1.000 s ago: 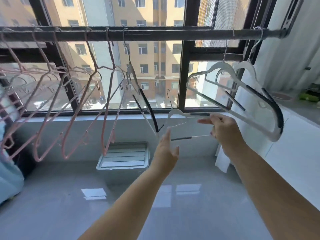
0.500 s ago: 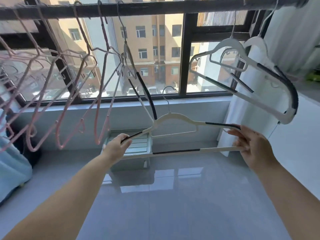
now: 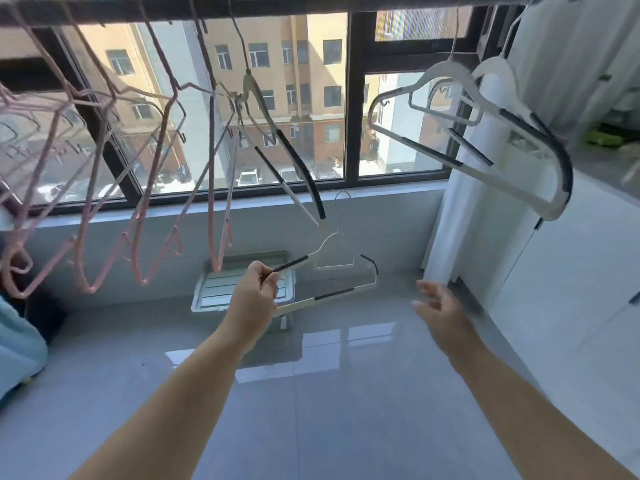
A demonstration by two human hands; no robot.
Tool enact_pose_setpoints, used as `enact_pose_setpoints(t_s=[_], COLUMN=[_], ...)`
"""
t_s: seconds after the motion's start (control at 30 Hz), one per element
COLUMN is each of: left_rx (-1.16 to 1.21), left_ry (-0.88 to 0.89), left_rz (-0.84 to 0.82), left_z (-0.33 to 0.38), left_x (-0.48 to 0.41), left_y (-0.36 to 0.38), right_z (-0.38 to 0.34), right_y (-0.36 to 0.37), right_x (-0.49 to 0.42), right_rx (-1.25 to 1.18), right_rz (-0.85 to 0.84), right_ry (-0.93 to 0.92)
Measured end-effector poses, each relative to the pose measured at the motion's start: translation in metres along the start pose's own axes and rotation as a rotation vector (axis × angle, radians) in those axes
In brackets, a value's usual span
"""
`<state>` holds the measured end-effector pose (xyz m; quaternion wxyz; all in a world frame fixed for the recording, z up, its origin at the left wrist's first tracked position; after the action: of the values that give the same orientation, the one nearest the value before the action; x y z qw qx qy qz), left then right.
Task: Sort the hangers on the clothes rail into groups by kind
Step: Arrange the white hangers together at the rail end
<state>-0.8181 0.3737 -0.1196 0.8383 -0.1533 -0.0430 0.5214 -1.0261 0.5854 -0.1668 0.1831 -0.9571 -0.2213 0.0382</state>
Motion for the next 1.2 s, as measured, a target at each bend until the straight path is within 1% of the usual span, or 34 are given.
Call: enact_pose_setpoints(t_s=[0.1, 0.17, 0.27, 0.3, 0.37, 0.47, 0.57, 0.63, 0.7, 0.8, 0.93, 1.07, 1.2], left_rx=[-0.029, -0.051, -0.029, 0.000, 0.111, 0.236, 0.199, 0.131, 0.072, 0.128, 0.212, 0.245, 0.276], left_ry=[0.071, 0.117, 0.167, 0.165, 0.164, 0.250, 0.443, 0.591, 0.658, 0.655, 0.679, 0.686, 0.680], left_rz=[0.039, 0.074, 0.068, 0.044, -0.001, -0.069, -0.184, -0.186, -0.162, -0.175, -0.133, -0.067, -0.006], left_z=[0.014, 0.029, 0.049, 0.055, 0.069, 0.091, 0.106, 0.112, 0.117, 0.131, 0.147, 0.153, 0.159], left_x=[0.015, 0.027, 0.052, 0.062, 0.081, 0.101, 0.116, 0.124, 0.126, 0.122, 0.113, 0.101, 0.084], left_y=[0.021, 0.035, 0.058, 0.066, 0.080, 0.085, 0.088, 0.087, 0.087, 0.083, 0.078, 0.073, 0.065], right_z=[-0.034, -0.055, -0.086, -0.096, -0.110, -0.123, -0.135, -0.148, -0.166, -0.192, -0.217, -0.232, -0.250], right_y=[0.029, 0.042, 0.055, 0.056, 0.054, 0.040, 0.022, 0.006, -0.008, -0.022, -0.028, -0.021, -0.005], right_x=[0.029, 0.042, 0.053, 0.054, 0.052, 0.055, 0.058, 0.058, 0.060, 0.066, 0.070, 0.060, 0.045], right_rx=[-0.060, -0.139, -0.276, -0.312, -0.376, -0.349, -0.284, -0.261, -0.215, -0.130, -0.046, -0.008, -0.055], right_rz=[-0.226, -0.344, -0.424, -0.421, -0.363, -0.260, -0.175, -0.112, -0.089, -0.096, -0.097, -0.120, -0.153], right_ry=[-0.067, -0.059, 0.010, 0.011, -0.002, -0.102, -0.195, -0.243, -0.333, -0.453, -0.575, -0.636, -0.657])
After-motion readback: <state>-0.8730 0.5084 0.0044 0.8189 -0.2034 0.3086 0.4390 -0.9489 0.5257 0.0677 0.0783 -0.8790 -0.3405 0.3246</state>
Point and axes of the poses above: each hand's wrist, its own x-axis away from the middle knuckle, its own y-axis out of the palm, z = x × y, the point moved 7 cm from there along -x, towards the middle knuckle, and after that the axes turned 7 degrees about z, right-handed, at the moved point
